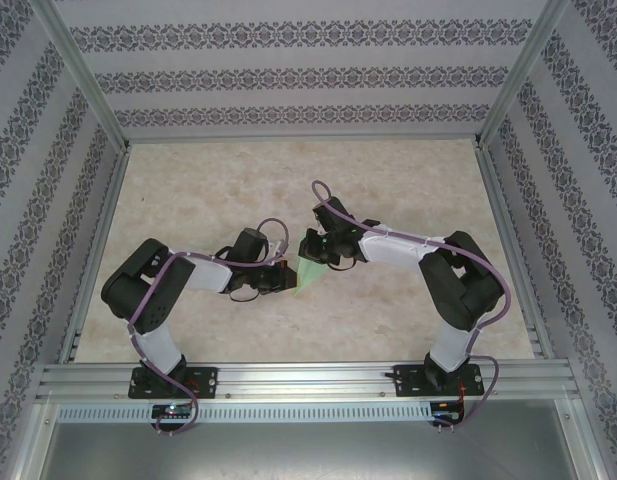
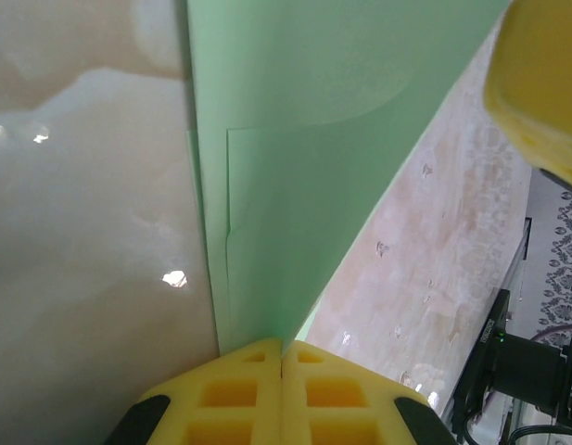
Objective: Fold a paper plane with a square sheet of paper (pick it up from the middle)
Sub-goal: Fourth fold the wing at the center of the table.
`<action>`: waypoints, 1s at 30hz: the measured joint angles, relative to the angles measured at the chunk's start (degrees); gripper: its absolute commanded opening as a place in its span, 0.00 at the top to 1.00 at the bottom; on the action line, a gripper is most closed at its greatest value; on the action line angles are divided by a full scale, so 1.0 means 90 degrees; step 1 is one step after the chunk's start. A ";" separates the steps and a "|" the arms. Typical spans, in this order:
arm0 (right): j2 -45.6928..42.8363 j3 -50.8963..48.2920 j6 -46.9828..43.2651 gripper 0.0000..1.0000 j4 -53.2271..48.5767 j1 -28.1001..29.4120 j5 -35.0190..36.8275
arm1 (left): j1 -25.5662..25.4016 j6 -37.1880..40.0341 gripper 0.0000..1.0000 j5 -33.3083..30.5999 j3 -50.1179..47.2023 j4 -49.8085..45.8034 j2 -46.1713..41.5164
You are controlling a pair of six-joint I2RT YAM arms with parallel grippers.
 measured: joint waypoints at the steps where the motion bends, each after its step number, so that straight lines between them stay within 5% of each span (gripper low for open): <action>1: 0.0010 -0.0002 0.0041 0.91 0.0012 0.0000 -0.0002 | 0.0000 -0.0019 1.00 0.0012 0.0000 0.0000 0.0005; 30: 0.0452 0.0078 0.0061 0.91 0.0070 -0.0002 -0.0007 | 0.0209 -0.0316 1.00 0.0510 0.0282 -0.0270 0.0277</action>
